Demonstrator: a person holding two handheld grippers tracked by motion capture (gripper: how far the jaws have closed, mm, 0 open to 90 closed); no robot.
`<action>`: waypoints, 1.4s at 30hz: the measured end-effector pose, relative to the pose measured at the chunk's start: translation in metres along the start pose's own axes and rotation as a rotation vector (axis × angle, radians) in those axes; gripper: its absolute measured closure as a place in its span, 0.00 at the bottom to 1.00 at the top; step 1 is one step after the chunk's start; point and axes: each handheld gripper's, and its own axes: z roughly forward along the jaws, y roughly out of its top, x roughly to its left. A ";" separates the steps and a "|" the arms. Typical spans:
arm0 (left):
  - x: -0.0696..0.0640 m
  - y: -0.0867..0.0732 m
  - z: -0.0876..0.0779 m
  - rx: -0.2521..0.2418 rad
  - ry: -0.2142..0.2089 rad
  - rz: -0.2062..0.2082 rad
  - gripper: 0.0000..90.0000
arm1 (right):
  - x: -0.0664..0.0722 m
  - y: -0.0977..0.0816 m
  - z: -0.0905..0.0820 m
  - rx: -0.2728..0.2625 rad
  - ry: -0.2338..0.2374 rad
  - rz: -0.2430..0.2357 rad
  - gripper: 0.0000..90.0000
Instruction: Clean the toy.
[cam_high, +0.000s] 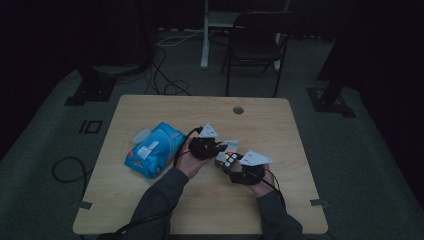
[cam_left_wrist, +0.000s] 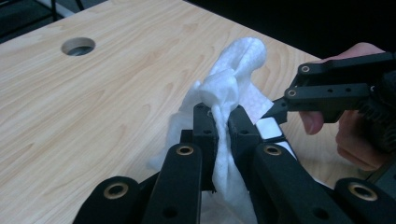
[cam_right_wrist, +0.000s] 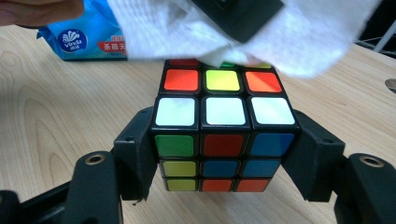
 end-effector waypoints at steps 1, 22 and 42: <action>0.000 0.000 0.000 0.000 0.000 0.000 0.95 | 0.000 0.000 0.000 0.000 0.000 0.000 0.38; -0.030 0.004 0.013 0.025 -0.140 0.055 0.96 | -0.002 0.000 -0.002 -0.008 -0.008 0.004 0.39; 0.001 -0.003 -0.006 0.003 0.020 -0.002 0.96 | -0.003 0.000 -0.004 -0.013 -0.016 0.005 0.39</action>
